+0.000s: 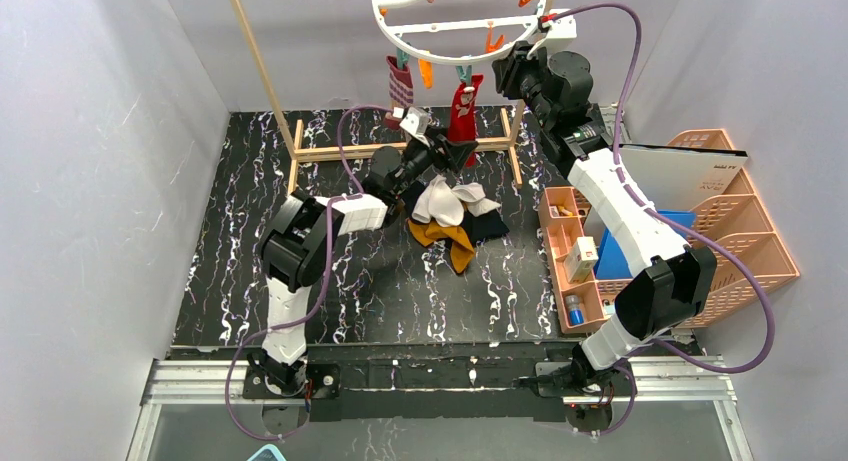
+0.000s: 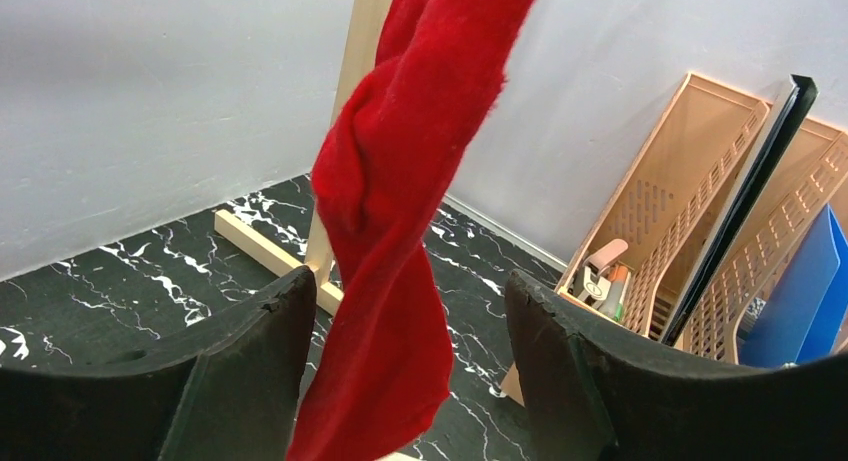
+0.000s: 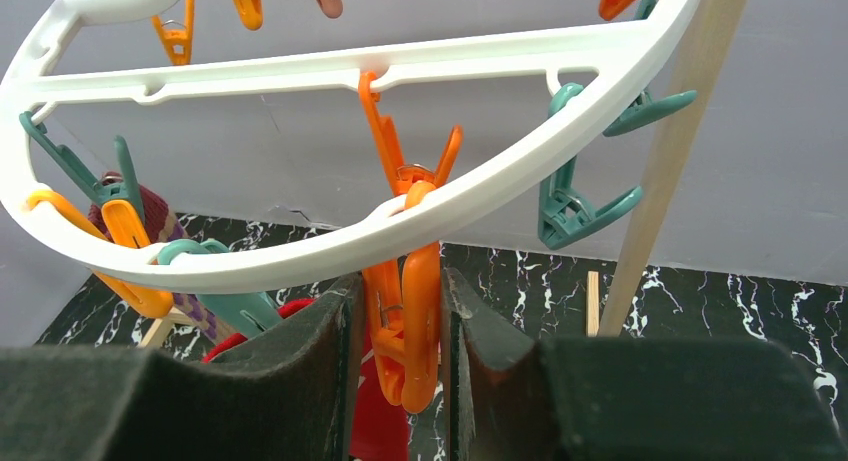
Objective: Remove the socks clipped to the hanger
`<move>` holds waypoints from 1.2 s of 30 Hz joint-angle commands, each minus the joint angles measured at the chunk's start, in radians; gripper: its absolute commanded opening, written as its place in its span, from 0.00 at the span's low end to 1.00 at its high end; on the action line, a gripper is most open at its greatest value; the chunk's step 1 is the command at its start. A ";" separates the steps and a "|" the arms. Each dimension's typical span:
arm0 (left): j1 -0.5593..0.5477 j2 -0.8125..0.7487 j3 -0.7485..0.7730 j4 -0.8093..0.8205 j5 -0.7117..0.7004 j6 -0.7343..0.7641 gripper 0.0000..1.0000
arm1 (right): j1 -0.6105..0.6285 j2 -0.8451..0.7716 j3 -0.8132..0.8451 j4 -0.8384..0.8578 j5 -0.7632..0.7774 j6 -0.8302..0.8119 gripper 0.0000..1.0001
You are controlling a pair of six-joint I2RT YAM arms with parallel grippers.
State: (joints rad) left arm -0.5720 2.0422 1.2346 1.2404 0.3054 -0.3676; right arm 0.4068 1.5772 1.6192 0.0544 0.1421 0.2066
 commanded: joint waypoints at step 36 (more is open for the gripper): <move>-0.085 -0.175 -0.060 -0.205 -0.183 0.191 0.00 | -0.007 -0.011 -0.002 0.042 0.022 0.016 0.93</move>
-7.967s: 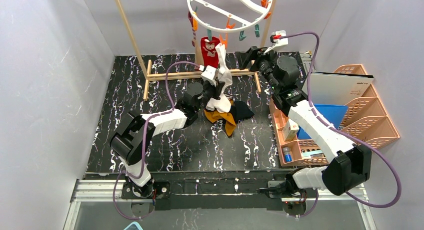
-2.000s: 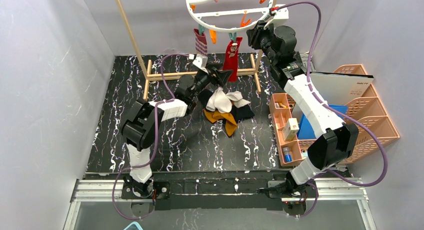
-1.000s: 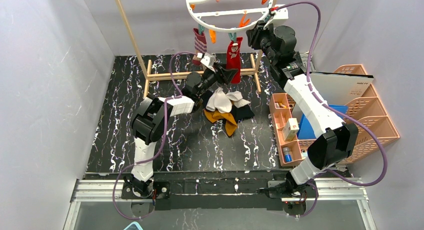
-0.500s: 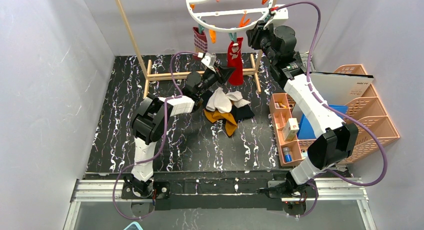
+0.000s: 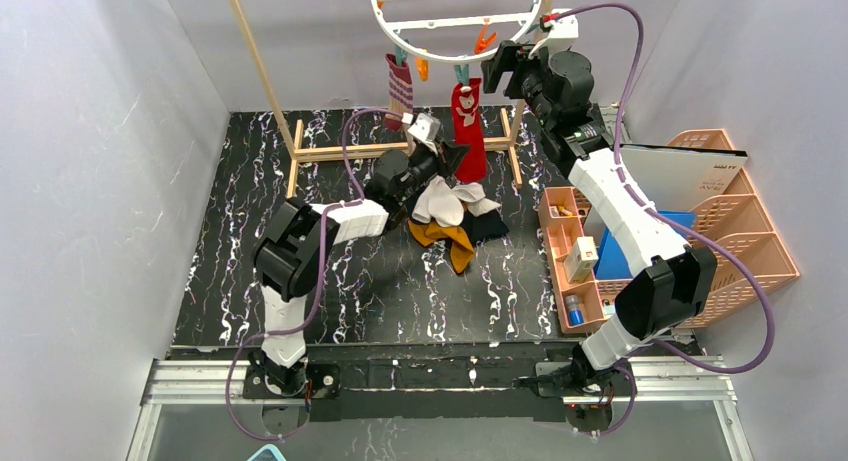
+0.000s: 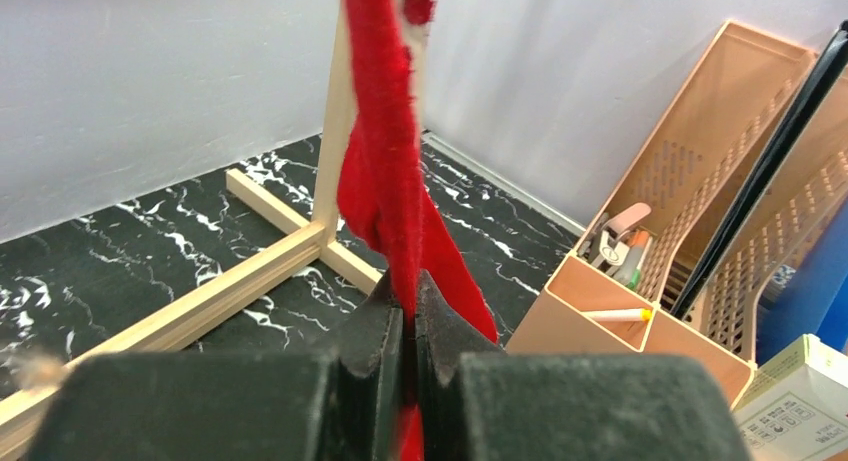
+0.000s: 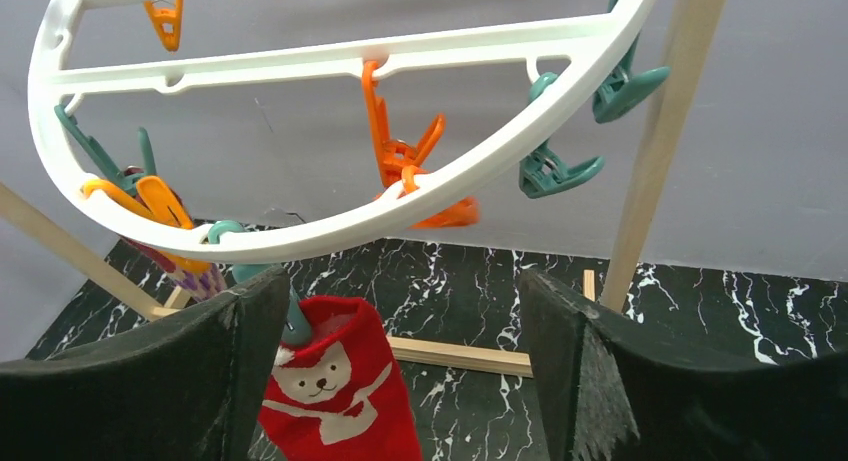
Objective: Remove the socks clipped to the hanger
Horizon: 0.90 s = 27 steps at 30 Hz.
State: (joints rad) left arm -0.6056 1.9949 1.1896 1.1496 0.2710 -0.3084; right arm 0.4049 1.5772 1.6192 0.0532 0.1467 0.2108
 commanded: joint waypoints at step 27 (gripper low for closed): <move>-0.343 -0.113 0.039 -0.310 -0.950 0.583 0.00 | 0.128 -0.129 -0.060 0.040 0.096 0.006 0.98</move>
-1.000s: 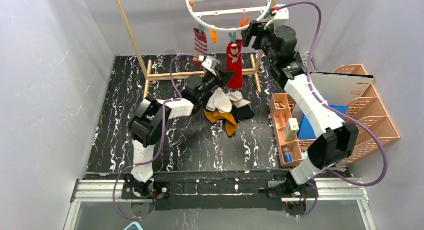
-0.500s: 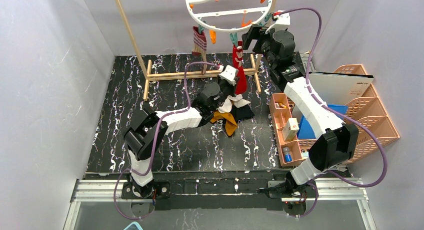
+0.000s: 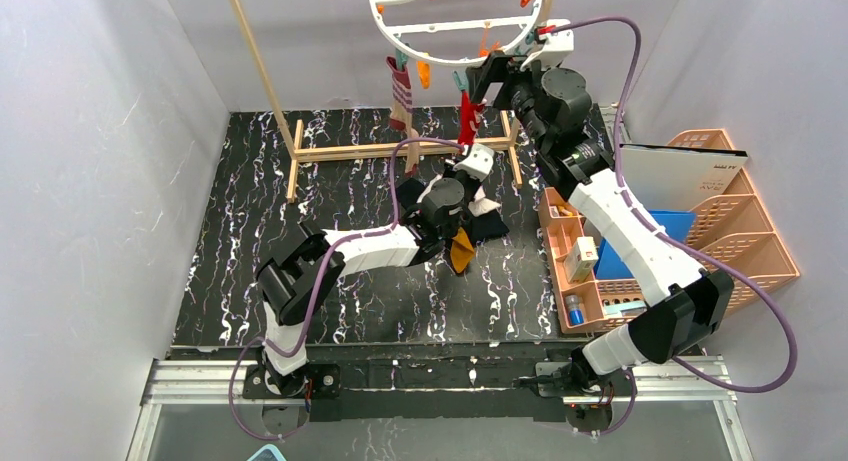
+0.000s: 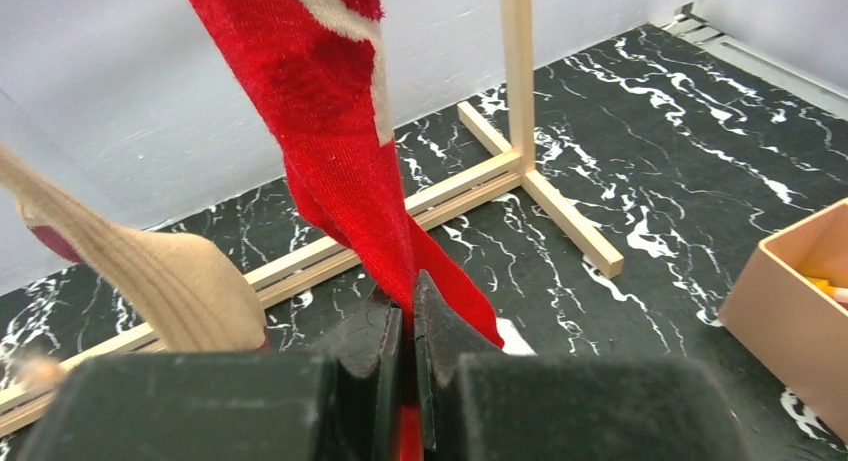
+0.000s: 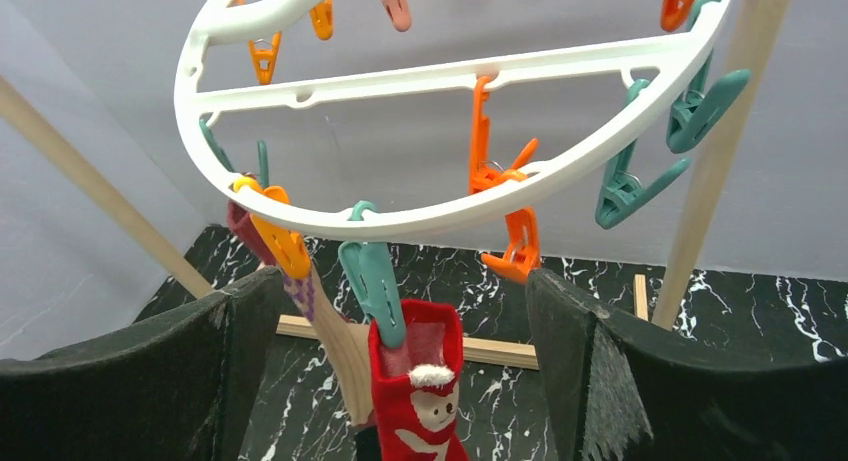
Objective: Remove the socks clipped to the hanger
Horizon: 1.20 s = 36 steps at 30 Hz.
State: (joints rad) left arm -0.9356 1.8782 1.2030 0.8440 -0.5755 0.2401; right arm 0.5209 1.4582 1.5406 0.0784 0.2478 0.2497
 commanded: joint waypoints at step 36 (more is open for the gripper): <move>-0.034 -0.019 0.007 -0.011 -0.128 0.041 0.00 | 0.167 0.332 0.570 -0.513 0.172 -0.187 0.74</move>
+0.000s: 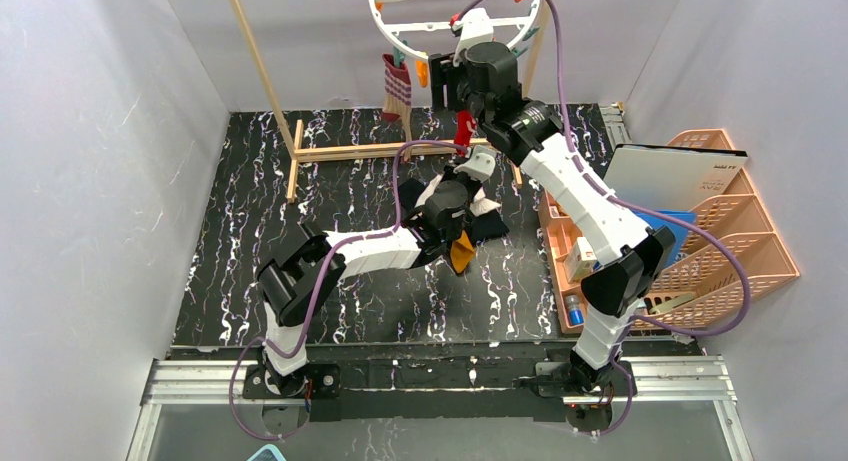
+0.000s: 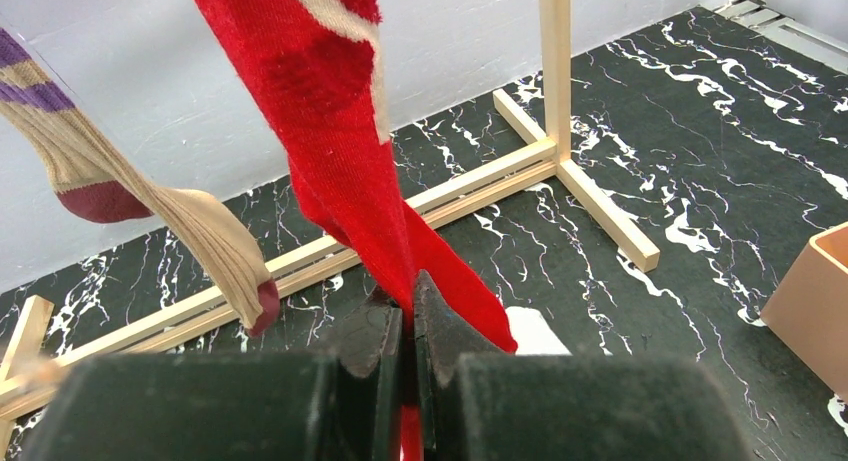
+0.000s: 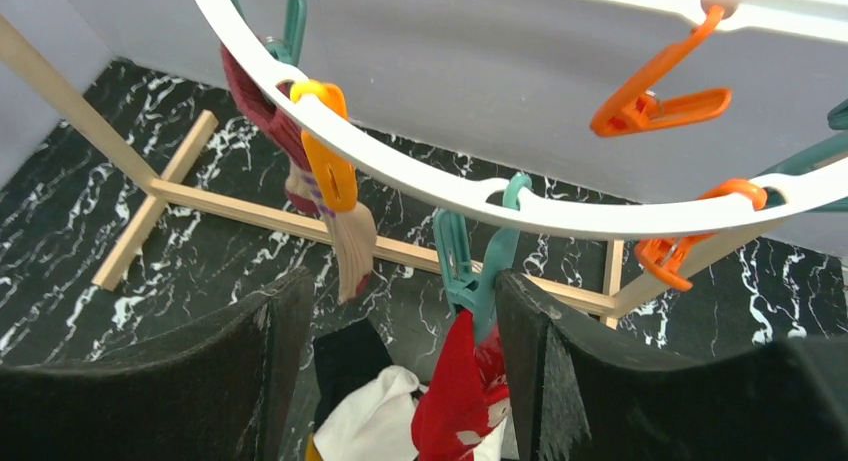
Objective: Remove the socks clipped to the hanger
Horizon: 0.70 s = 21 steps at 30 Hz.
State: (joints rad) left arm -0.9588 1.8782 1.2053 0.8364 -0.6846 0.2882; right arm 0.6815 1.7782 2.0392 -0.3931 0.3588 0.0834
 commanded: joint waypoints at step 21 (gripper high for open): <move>-0.011 -0.041 -0.031 -0.004 -0.006 -0.003 0.00 | 0.005 0.052 0.029 0.076 0.195 -0.082 0.74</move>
State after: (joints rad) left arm -0.9588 1.8778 1.1992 0.8352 -0.6811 0.2882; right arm 0.6876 1.8282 2.0640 -0.4007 0.5053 0.0341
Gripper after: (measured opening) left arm 0.014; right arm 0.740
